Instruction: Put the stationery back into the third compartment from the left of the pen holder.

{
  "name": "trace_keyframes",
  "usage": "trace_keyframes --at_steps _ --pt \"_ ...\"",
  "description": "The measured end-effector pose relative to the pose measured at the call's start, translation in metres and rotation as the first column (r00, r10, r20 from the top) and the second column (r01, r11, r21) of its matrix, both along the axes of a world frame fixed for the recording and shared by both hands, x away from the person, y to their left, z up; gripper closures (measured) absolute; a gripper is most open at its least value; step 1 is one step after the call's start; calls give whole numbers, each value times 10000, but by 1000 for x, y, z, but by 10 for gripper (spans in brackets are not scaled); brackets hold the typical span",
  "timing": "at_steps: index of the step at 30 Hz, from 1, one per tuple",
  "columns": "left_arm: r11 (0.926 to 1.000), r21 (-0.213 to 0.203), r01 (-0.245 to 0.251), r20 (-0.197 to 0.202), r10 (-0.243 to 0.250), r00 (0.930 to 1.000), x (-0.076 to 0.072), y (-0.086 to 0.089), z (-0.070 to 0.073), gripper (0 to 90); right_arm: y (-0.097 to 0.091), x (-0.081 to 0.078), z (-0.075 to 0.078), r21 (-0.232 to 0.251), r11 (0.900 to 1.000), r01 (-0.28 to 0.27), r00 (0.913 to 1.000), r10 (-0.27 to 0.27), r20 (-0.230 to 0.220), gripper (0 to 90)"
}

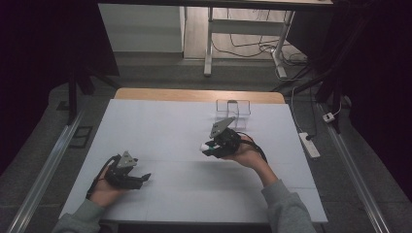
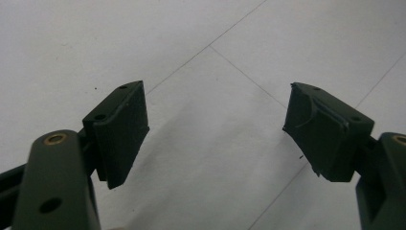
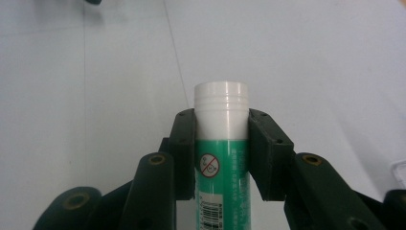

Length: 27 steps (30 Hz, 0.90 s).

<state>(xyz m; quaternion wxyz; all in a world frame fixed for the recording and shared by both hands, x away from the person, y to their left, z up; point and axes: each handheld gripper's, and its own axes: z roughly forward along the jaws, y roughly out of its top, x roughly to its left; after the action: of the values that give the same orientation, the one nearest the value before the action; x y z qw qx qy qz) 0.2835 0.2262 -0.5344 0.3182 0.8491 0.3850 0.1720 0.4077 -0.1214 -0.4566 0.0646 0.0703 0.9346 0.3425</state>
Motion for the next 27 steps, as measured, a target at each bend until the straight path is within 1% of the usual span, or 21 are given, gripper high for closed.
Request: trace_keyframes --at_steps 2,7,9,13,14,15,21,27 --pt "10000 -12 3 5 -3 10000 0 0 0 224 -1 -1 3 229 9996 167 9998 -168 46 644" --pt "10000 -80 -13 14 14 10000 0 1 0 225 -4 -1 7 572 9970 518 9986 -521 37 644" --pt "10000 -88 -19 21 19 10000 0 1 1 224 -6 0 8 787 9949 633 9980 -634 -19 644" --pt "10000 -81 -14 -2 14 10000 0 1 0 224 -9 1 13 1025 9903 937 9954 -953 111 644" --pt "10000 -74 -9 -3 9 10000 0 1 0 224 -10 2 15 1231 9872 1016 9945 -1038 111 644" --pt "10000 -74 -8 0 8 10000 0 1 0 224 -10 2 15 1231 9872 1016 9945 -1038 111 644" --pt "10000 -51 -3 -30 3 10000 0 0 0 224 -17 3 22 1825 9709 1550 9868 -1608 178 644" --pt "10000 -49 43 -40 -43 10000 0 0 -1 224 -23 4 27 2150 9552 2035 9763 -2145 291 643"
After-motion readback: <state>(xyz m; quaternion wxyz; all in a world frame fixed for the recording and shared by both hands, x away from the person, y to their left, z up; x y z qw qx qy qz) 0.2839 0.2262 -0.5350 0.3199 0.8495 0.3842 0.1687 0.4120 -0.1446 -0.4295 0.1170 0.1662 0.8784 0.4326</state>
